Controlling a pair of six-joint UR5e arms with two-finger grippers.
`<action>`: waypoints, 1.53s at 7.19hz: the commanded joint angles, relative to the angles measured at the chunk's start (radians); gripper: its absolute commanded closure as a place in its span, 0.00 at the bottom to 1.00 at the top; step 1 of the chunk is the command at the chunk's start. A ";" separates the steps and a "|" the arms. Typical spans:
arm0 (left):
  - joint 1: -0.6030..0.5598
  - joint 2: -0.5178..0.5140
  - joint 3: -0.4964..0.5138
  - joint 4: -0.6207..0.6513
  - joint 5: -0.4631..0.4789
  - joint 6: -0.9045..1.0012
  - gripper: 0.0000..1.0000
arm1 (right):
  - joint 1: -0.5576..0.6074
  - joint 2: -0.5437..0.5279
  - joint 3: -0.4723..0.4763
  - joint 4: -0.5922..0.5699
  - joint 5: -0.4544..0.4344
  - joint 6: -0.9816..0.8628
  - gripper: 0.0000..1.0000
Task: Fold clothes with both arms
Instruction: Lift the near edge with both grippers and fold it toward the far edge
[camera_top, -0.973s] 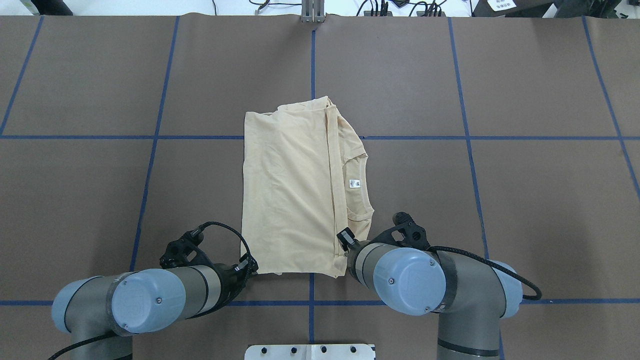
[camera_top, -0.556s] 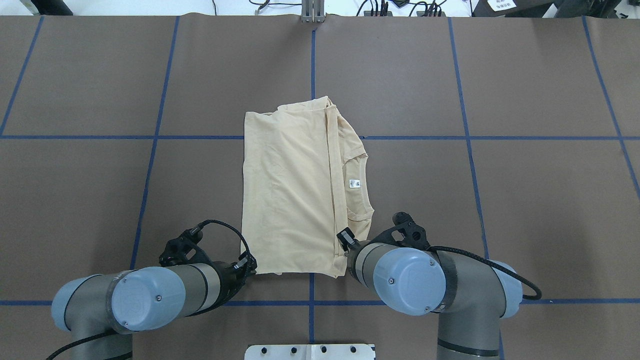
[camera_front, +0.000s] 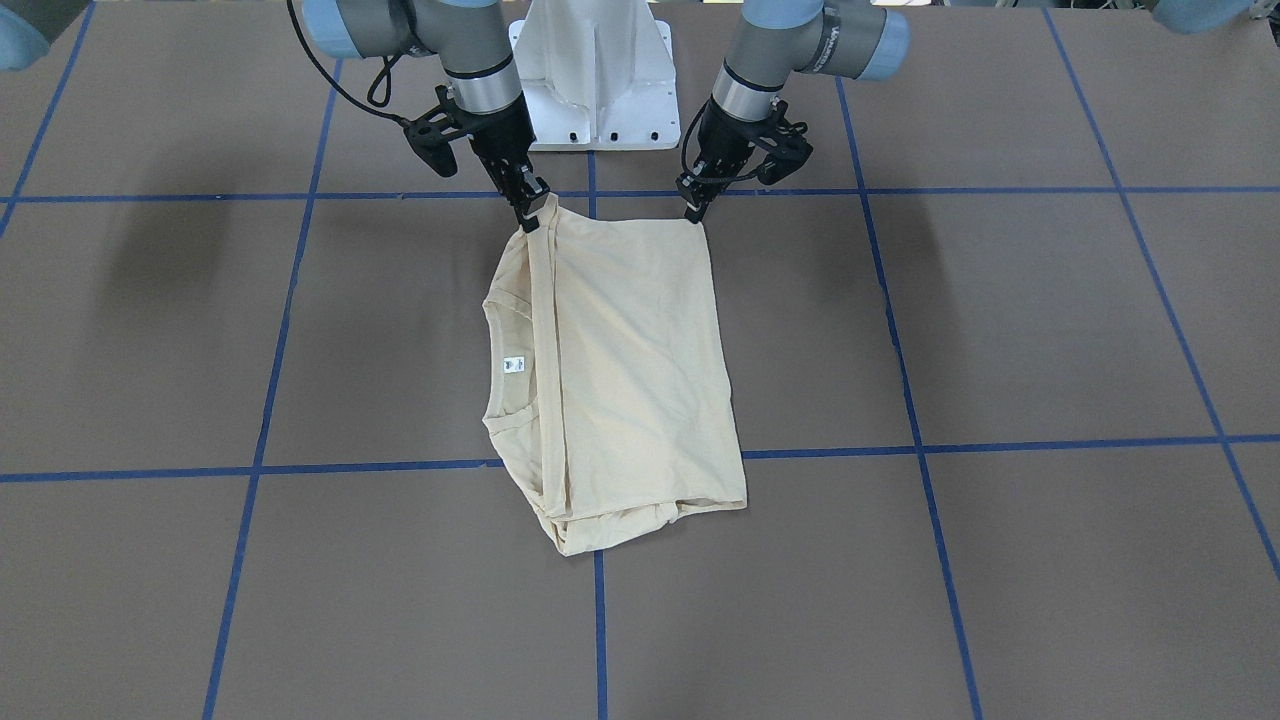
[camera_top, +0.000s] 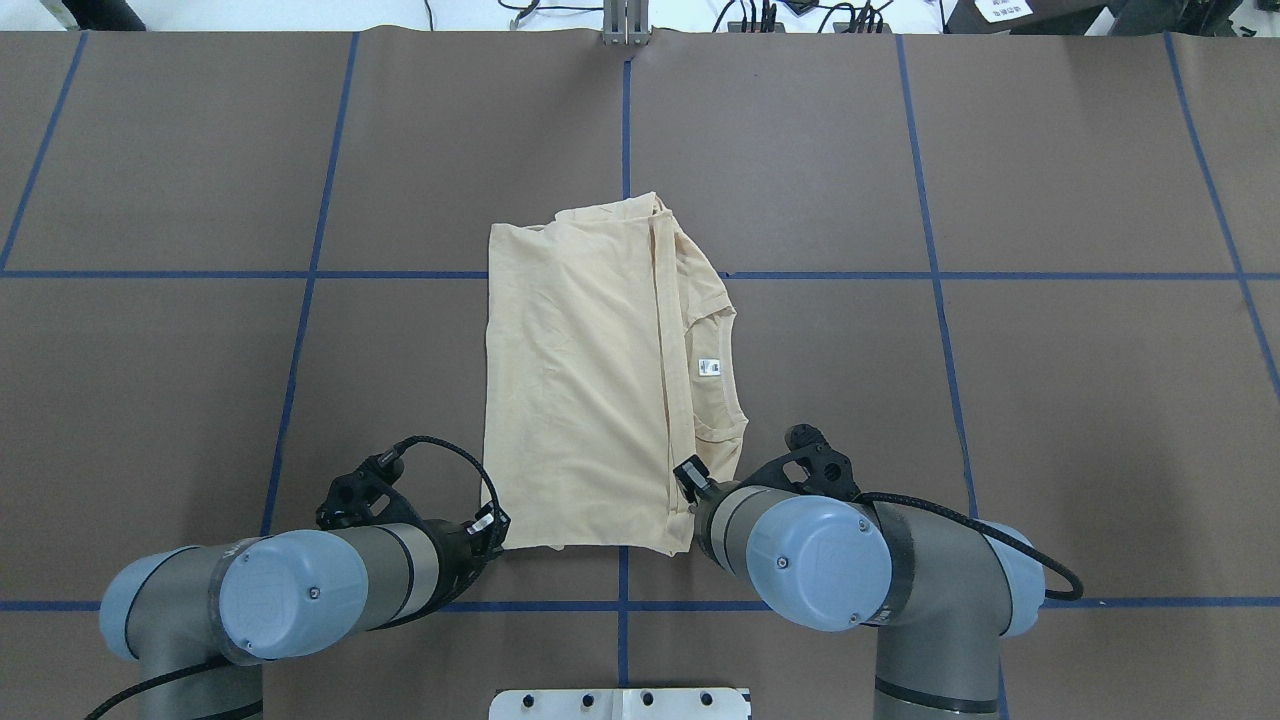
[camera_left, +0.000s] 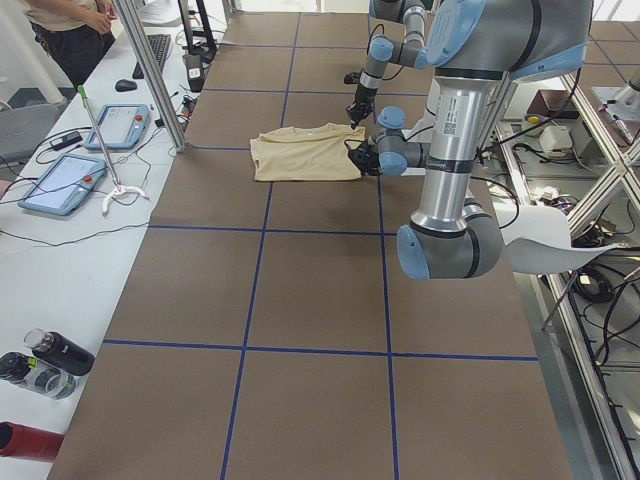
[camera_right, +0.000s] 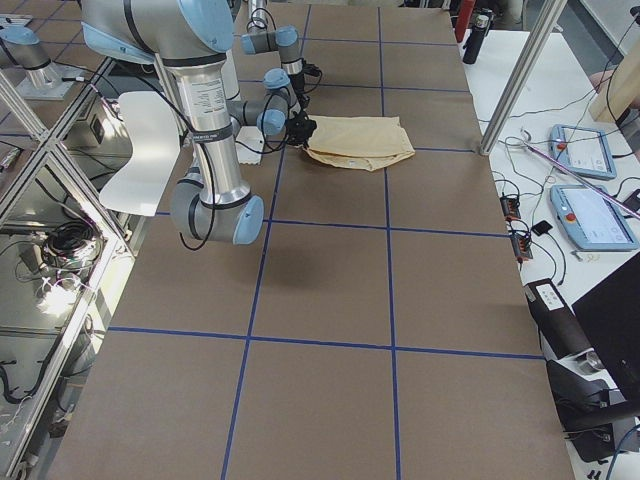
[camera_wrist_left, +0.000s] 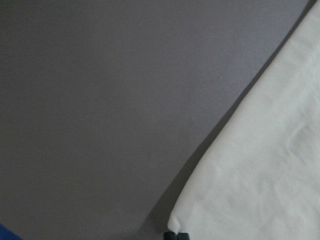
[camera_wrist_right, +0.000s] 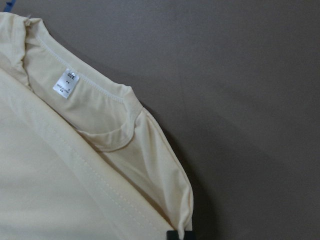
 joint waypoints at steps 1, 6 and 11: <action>-0.001 0.007 -0.039 0.026 -0.003 0.001 1.00 | 0.000 -0.006 0.020 -0.009 0.002 0.001 1.00; -0.049 0.035 -0.296 0.207 -0.100 0.042 1.00 | 0.032 -0.043 0.262 -0.195 0.124 0.065 1.00; -0.375 -0.180 0.022 0.182 -0.256 0.333 1.00 | 0.371 0.183 -0.103 -0.181 0.395 -0.123 1.00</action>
